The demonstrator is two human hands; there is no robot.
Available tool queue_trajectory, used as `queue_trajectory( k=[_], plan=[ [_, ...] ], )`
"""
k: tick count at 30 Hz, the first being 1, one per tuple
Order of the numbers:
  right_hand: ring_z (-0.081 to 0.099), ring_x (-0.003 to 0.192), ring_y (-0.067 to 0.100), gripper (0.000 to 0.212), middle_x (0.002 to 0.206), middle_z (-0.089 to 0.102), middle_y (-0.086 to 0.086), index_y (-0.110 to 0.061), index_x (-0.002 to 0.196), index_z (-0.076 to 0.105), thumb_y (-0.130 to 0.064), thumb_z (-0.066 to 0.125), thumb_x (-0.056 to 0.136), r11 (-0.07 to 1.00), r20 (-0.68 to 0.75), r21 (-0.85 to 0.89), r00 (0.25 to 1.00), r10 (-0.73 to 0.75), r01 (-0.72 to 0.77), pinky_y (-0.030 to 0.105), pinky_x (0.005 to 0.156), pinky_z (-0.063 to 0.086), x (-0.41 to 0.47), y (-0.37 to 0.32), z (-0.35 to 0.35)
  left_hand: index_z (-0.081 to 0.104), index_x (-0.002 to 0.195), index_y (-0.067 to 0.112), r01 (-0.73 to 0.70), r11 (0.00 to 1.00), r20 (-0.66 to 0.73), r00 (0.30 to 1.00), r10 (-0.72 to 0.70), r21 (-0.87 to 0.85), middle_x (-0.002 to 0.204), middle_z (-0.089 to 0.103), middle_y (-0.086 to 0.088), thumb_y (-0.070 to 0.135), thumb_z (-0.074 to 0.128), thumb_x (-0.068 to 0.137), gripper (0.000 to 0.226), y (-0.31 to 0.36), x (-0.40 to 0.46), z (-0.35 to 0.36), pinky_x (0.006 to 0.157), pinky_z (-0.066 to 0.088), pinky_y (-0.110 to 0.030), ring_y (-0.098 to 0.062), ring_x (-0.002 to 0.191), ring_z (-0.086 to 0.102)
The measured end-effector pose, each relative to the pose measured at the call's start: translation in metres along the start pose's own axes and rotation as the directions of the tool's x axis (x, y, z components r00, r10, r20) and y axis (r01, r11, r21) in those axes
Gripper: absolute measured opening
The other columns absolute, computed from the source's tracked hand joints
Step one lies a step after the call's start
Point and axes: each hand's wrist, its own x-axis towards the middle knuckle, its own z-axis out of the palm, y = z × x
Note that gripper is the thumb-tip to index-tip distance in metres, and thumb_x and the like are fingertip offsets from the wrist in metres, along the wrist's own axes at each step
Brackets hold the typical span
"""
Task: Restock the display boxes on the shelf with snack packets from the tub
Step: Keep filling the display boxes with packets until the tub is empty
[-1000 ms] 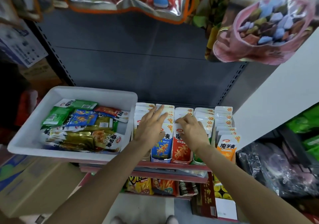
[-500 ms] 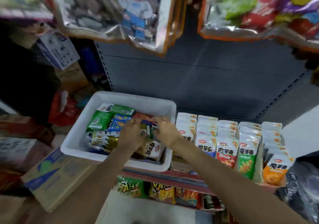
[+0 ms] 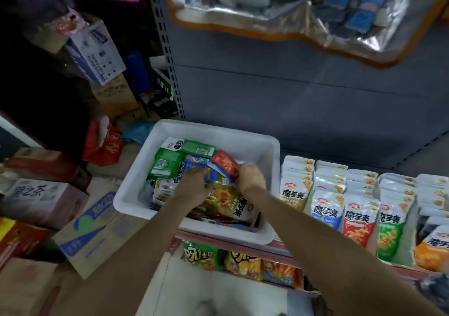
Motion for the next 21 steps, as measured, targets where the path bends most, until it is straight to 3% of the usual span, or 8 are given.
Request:
queue_trajectory(
  k=[4,8,11,13,15,18,21],
  plan=[
    [0.065,0.097,0.028,0.018,0.108,0.065,0.015,-0.003,0.110,0.059,-0.009,0.050,0.095,0.998,-0.029,-0.061,0.999,-0.025,0.023,0.035,0.081,0.053,-0.018,0.004,0.016,0.033,0.146,0.013,0.025,0.992,-0.028,0.999,-0.029,-0.125,0.153,0.028,-0.007,0.026,0.051,0.096,0.055,0.004,-0.006,-0.001,0.113,0.028,-0.036,-0.024,0.139,0.029],
    [0.064,0.098,0.028,0.024,0.110,0.064,0.015,-0.006,0.116,0.058,-0.004,0.048,0.094,0.992,-0.015,-0.079,0.995,-0.098,0.096,0.036,0.084,0.054,-0.025,0.008,0.020,0.033,0.145,0.012,0.021,0.982,-0.049,0.998,-0.031,-0.188,0.152,0.031,-0.007,0.025,0.051,0.096,0.054,0.005,-0.012,0.000,0.112,0.029,-0.035,-0.024,0.137,0.033],
    [0.063,0.099,0.030,0.026,0.111,0.063,0.016,-0.005,0.116,0.058,-0.001,0.047,0.093,0.986,0.008,-0.079,0.989,-0.145,0.145,0.036,0.085,0.052,-0.023,0.007,0.014,0.036,0.143,0.013,0.075,0.956,-0.068,0.993,-0.098,-0.285,0.145,0.041,-0.006,0.025,0.050,0.096,0.050,0.008,-0.014,-0.002,0.099,0.037,-0.032,-0.026,0.126,0.045],
    [0.063,0.098,0.031,0.023,0.110,0.063,0.017,-0.004,0.115,0.058,-0.010,0.050,0.094,0.990,0.009,-0.041,0.991,-0.136,0.136,0.037,0.084,0.051,-0.022,0.006,0.011,0.034,0.145,0.015,0.107,0.934,-0.082,0.986,-0.143,-0.341,0.141,0.045,-0.005,0.025,0.050,0.097,0.052,0.010,-0.014,-0.003,0.092,0.040,-0.031,-0.026,0.121,0.049],
    [0.062,0.098,0.032,0.027,0.112,0.061,0.016,-0.004,0.118,0.057,-0.015,0.054,0.094,0.993,-0.012,0.026,0.994,-0.112,0.113,0.037,0.084,0.051,-0.019,0.002,0.010,0.030,0.146,0.015,0.103,0.930,-0.067,0.989,-0.135,-0.353,0.144,0.041,-0.004,0.024,0.052,0.096,0.056,0.011,-0.014,-0.002,0.097,0.038,-0.031,-0.024,0.126,0.045],
    [0.059,0.103,0.032,0.037,0.121,0.053,0.017,-0.007,0.128,0.049,-0.001,0.051,0.091,0.992,-0.024,0.063,0.993,-0.112,0.114,0.036,0.088,0.050,-0.013,-0.007,0.009,0.031,0.146,0.013,0.098,0.941,-0.052,0.991,-0.121,-0.323,0.146,0.039,-0.003,0.022,0.055,0.093,0.058,0.010,-0.014,0.000,0.100,0.035,-0.030,-0.023,0.127,0.044],
    [0.060,0.102,0.036,0.041,0.114,0.060,0.020,-0.008,0.132,0.041,0.000,0.046,0.092,0.989,-0.019,0.021,0.989,-0.146,0.147,0.039,0.082,0.049,-0.015,-0.011,0.008,0.032,0.145,0.013,0.106,0.946,-0.054,0.990,-0.128,-0.308,0.146,0.039,-0.003,0.022,0.056,0.093,0.058,0.008,-0.013,0.001,0.103,0.033,-0.029,-0.022,0.129,0.042]
  ],
)
